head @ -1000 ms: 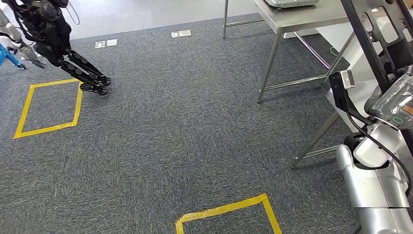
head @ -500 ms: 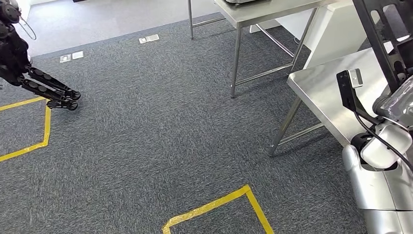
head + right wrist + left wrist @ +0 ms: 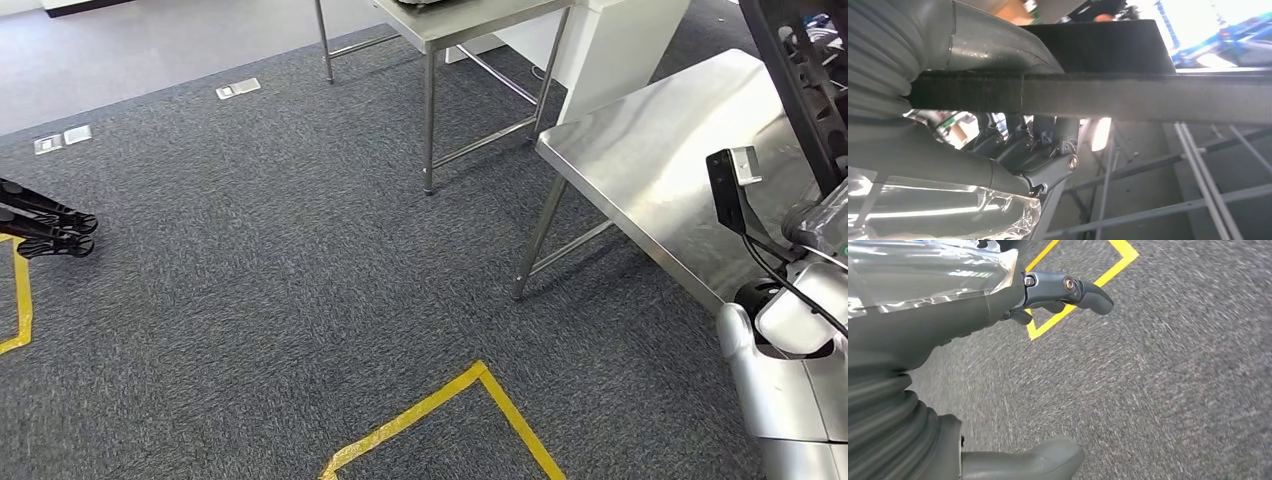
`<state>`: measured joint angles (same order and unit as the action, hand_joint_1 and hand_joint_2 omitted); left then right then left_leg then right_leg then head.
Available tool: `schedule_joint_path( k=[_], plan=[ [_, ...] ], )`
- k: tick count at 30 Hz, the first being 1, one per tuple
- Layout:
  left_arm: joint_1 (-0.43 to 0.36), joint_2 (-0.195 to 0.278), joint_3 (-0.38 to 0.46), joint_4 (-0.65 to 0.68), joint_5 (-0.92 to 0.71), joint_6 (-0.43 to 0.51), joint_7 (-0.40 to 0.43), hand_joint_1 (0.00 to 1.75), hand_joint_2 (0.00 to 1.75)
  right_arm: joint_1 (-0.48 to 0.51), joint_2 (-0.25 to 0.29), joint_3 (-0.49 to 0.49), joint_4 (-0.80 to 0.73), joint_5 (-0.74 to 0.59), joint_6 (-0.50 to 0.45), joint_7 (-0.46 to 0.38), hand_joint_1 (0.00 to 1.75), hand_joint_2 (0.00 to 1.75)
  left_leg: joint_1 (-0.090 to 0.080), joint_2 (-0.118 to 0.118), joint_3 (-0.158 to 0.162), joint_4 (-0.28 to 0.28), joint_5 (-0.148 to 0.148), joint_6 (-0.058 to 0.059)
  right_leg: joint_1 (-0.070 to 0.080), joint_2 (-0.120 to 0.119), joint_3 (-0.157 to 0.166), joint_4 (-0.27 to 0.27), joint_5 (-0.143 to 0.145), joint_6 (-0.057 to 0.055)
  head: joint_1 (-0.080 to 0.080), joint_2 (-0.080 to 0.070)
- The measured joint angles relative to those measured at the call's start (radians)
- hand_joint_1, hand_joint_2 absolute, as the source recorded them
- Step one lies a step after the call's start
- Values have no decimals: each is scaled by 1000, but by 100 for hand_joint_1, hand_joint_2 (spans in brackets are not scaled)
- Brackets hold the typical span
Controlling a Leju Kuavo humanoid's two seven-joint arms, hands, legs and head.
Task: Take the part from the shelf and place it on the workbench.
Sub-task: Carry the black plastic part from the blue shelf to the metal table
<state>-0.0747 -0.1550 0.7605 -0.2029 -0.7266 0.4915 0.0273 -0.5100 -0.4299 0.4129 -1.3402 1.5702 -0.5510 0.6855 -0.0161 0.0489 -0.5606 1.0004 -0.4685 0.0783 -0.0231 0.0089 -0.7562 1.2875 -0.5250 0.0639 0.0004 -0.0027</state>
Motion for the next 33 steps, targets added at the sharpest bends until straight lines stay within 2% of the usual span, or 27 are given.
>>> schedule_joint_path(
  k=[1,2,3,4,5,6,8,9,10,12,13,14,15,16,17,19,21,23,24,25,27,28,29,30,31,32,33],
  plan=[
    [0,0,1,0,-1,-1,-1,0,175,7,-2,-3,-5,0,3,0,175,175,0,14,-1,1,0,-1,-1,-7,29,-39,13,10,0,0],
    [0,-1,1,0,-3,-2,-3,0,175,13,-4,-8,-12,0,6,0,175,175,0,27,-1,3,-1,-3,-2,-24,75,-112,35,20,0,0],
    [0,-1,1,0,-4,-3,-3,0,175,20,-4,-13,-20,0,9,0,175,175,-2,38,-1,6,-4,-6,0,-51,118,-183,53,24,0,0],
    [0,0,2,0,-5,-4,-4,0,175,25,-5,-18,-28,0,12,0,175,175,-5,49,-1,9,-7,-10,2,-71,151,-238,67,22,0,0],
    [0,0,3,0,-5,-4,-4,0,175,31,-5,-22,-35,0,15,0,175,175,-8,60,-1,12,-10,-15,5,-84,167,-270,75,16,0,0],
    [-1,0,6,0,-5,-4,-4,0,175,37,-4,-25,-40,0,18,0,175,175,-10,70,-1,14,-11,-18,8,-83,169,-275,76,7,-1,0],
    [-2,0,10,0,-3,-2,-5,0,175,48,-3,-31,-50,0,25,0,175,175,-10,88,1,17,-16,-25,4,-56,166,-279,84,-7,-2,0],
    [-3,0,12,0,-2,-2,-7,0,175,52,-3,-35,-55,0,29,0,175,175,-7,75,-3,27,-26,-30,0,-43,165,-281,87,-14,-2,0],
    [-3,-1,13,0,-2,-1,-8,0,175,53,-2,-38,-60,0,33,0,175,175,-3,48,-12,53,-48,-36,-5,-32,164,-282,91,-22,-4,0],
    [-2,-2,16,0,0,0,-11,0,175,55,2,-41,-69,0,40,0,175,175,7,-22,-59,167,-116,-48,-9,-10,160,-284,96,-33,-6,0],
    [-1,-2,18,0,2,0,-11,0,175,56,4,-41,-71,0,41,0,175,175,12,-40,-89,236,-148,-52,-8,3,157,-283,98,-36,-7,0],
    [0,-2,19,0,2,0,-11,0,175,59,7,-40,-73,0,42,0,175,175,15,-48,-112,287,-165,-55,-8,16,155,-283,100,-37,-7,0],
    [0,-2,20,0,3,0,-11,0,175,62,8,-40,-74,0,42,0,175,175,17,-51,-120,305,-162,-56,-8,30,154,-283,101,-37,-8,0],
    [0,-2,21,0,3,0,-11,0,175,63,9,-41,-74,0,43,0,175,175,19,-53,-107,279,-138,-56,-8,44,153,-282,103,-37,-8,0],
    [0,-2,21,0,3,0,-11,0,175,64,10,-41,-75,0,43,0,175,175,23,-61,-77,219,-102,-55,-10,58,153,-281,104,-35,-8,0],
    [0,-2,21,0,3,0,-11,0,175,63,11,-42,-79,0,43,0,175,175,31,-113,-11,84,-46,-55,-10,83,150,-279,108,-28,-7,0],
    [0,-2,21,0,3,0,-12,0,175,62,12,-42,-84,0,43,0,175,175,31,-144,13,29,-34,-55,-9,105,140,-280,117,-15,-6,0],
    [0,-3,22,0,3,0,-12,0,175,65,11,-43,-87,0,43,0,175,175,24,-120,11,22,-25,-44,-11,127,129,-287,128,2,-7,0],
    [-1,-4,22,0,3,0,-12,0,175,67,9,-45,-88,0,43,0,175,175,24,-107,10,16,-18,-35,-11,120,120,-283,126,6,-6,0],
    [-1,-4,23,-1,3,0,-13,0,175,67,7,-46,-88,0,43,0,175,175,24,-92,9,9,-10,-26,-10,98,107,-264,115,7,-3,0],
    [0,-4,26,-1,4,1,-13,0,175,65,6,-46,-88,0,44,0,175,175,22,-63,4,3,-2,-15,-6,35,56,-160,63,-1,4,0],
    [1,-4,28,-1,4,1,-13,0,175,64,8,-44,-88,0,44,0,175,175,19,-48,1,3,0,-13,-5,15,26,-88,32,-3,6,0],
    [2,-4,30,-1,5,1,-13,0,175,64,10,-42,-87,0,44,0,175,175,16,-32,-1,3,0,-12,-5,6,3,-27,10,-2,6,0],
    [2,-4,33,-1,6,1,-13,0,175,64,13,-39,-86,0,44,0,175,175,14,-17,-3,4,1,-12,-5,3,-3,2,0,2,6,0],
    [2,-4,36,-1,8,1,-13,0,175,63,15,-37,-84,0,44,0,175,175,12,-2,-4,4,1,-11,-5,-1,13,-9,4,8,6,0],
    [2,-4,39,-1,10,2,-13,0,175,61,18,-34,-82,0,44,0,175,175,11,12,-4,4,1,-12,-5,-10,50,-63,21,14,6,0],
    [2,-5,41,-1,12,2,-13,0,175,56,20,-32,-80,0,43,0,175,175,9,25,-3,4,0,-12,-4,-33,100,-144,41,17,7,0]
  ],
)
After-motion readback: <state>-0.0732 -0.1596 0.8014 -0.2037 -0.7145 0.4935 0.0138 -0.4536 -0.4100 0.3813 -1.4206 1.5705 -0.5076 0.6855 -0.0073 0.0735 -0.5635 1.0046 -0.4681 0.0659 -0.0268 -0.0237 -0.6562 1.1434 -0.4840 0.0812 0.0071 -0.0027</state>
